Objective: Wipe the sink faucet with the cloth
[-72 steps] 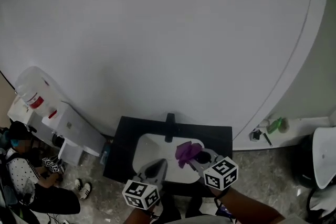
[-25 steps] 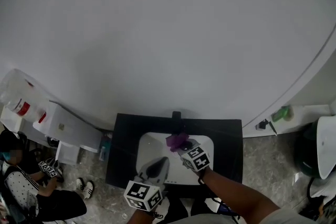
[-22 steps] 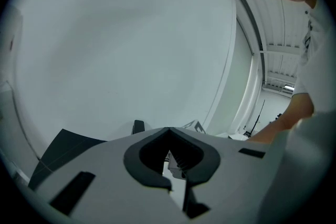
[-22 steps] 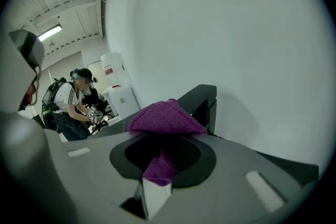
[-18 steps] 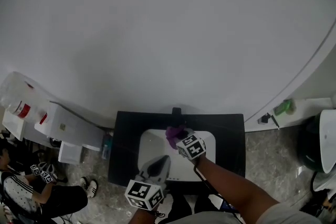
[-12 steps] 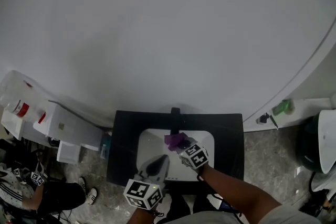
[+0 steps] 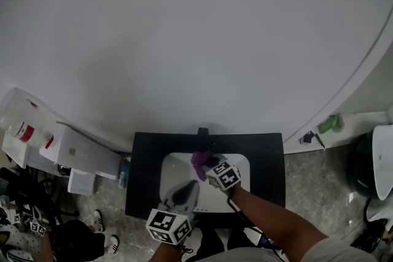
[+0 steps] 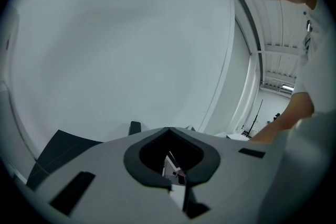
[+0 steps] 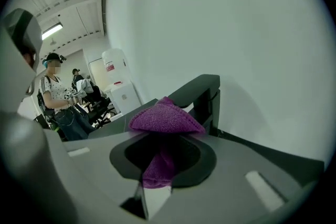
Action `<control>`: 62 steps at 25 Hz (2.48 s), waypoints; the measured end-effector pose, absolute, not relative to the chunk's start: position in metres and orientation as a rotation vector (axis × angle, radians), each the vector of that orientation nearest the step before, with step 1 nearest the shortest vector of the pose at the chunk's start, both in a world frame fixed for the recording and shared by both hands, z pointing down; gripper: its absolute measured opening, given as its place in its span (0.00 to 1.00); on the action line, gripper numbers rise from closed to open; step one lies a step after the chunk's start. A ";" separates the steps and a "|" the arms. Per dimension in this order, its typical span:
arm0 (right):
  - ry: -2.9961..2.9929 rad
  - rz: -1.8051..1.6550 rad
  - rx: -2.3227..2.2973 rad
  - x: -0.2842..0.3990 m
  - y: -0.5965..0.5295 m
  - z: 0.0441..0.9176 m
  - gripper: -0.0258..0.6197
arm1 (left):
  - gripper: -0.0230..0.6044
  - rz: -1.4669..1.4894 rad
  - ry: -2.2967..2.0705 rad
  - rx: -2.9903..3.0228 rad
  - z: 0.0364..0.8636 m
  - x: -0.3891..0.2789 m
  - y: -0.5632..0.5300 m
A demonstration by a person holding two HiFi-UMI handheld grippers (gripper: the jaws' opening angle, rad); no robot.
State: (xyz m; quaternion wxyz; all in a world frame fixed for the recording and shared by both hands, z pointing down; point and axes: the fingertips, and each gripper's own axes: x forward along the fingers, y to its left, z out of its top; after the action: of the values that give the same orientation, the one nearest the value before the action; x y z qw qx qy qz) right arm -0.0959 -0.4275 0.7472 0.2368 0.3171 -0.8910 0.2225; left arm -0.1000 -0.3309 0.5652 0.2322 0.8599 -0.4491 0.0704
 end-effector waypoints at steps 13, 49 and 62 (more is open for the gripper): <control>-2.527 0.532 1.102 -0.038 -0.466 0.679 0.14 | 0.04 0.195 -1.243 2.338 0.580 -0.106 -0.349; -2.628 0.514 1.120 -0.028 -0.374 0.547 0.14 | 0.04 0.173 -1.290 2.417 0.524 -0.081 -0.330; -2.759 0.315 1.200 -0.022 -0.302 0.467 0.14 | 0.04 0.068 -1.459 2.480 0.459 -0.081 -0.294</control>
State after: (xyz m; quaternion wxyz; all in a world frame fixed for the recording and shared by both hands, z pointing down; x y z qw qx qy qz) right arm -0.0223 -0.3022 0.4670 0.0582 0.3961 -0.9105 0.1040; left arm -0.0810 -0.2942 0.4595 0.1316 0.8542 -0.5025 0.0233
